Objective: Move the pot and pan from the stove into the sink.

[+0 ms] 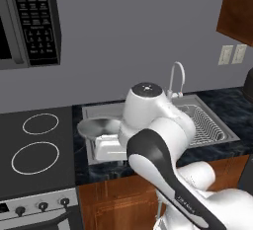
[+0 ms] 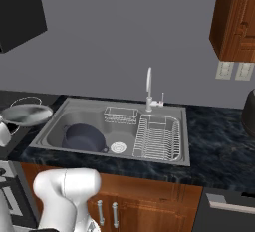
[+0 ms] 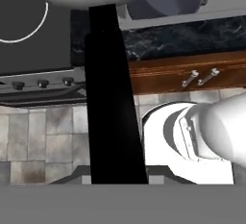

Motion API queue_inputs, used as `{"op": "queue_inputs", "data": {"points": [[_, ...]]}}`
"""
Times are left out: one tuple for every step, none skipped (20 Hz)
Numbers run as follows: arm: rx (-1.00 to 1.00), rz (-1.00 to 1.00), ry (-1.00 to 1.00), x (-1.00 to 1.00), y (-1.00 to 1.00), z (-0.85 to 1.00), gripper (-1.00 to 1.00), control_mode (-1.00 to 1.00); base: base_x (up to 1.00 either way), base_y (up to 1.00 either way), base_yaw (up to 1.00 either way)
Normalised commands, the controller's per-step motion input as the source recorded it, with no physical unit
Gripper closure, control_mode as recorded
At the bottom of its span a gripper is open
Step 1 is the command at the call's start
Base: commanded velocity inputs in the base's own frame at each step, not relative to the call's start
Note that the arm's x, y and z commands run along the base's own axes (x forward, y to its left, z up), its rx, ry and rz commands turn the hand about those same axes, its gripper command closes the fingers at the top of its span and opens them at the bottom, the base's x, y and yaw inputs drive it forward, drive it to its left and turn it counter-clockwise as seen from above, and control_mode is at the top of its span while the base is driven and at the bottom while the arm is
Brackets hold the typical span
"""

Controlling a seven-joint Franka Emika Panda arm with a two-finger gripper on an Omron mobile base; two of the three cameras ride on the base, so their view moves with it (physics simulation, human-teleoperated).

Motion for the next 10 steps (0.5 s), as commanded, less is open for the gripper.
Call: {"op": "queue_inputs", "data": {"points": [[0.01, -0.15, 0.18, 0.0, -0.83, 0.25, 1.0, -1.0, 0.0, 0.0, 0.0], [0.01, -0.15, 0.18, 0.0, -0.83, 0.23, 1.0, -1.0, 0.0, 0.0, 0.0], [0.01, -0.15, 0.17, 0.0, -0.84, 0.2, 1.0, -1.0, 0.0, 0.0, 0.0], [0.02, -0.14, 0.17, 0.0, -0.86, 0.2, 1.0, -1.0, 0.0, 0.0, 0.0], [0.04, -0.13, 0.17, 0.0, -0.87, 0.2, 1.0, -1.0, 0.0, 0.0, 0.0], [0.04, -0.13, 0.16, 0.0, -0.87, 0.2, 1.0, -1.0, 0.0, 0.0, 0.0], [0.05, -0.13, 0.15, 0.0, -0.86, 0.19, 1.0, -1.0, 0.0, 0.0, 0.0], [0.05, -0.12, 0.14, 0.0, -0.85, 0.18, 1.0, -1.0, 0.0, 0.0, 0.0], [0.06, -0.11, 0.12, 0.0, -0.85, 0.17, 1.0, -1.0, 0.0, 0.0, 0.0], [0.07, -0.11, 0.11, 0.0, -0.84, 0.18, 1.0, -1.0, 0.0, 0.0, 0.0]]}}
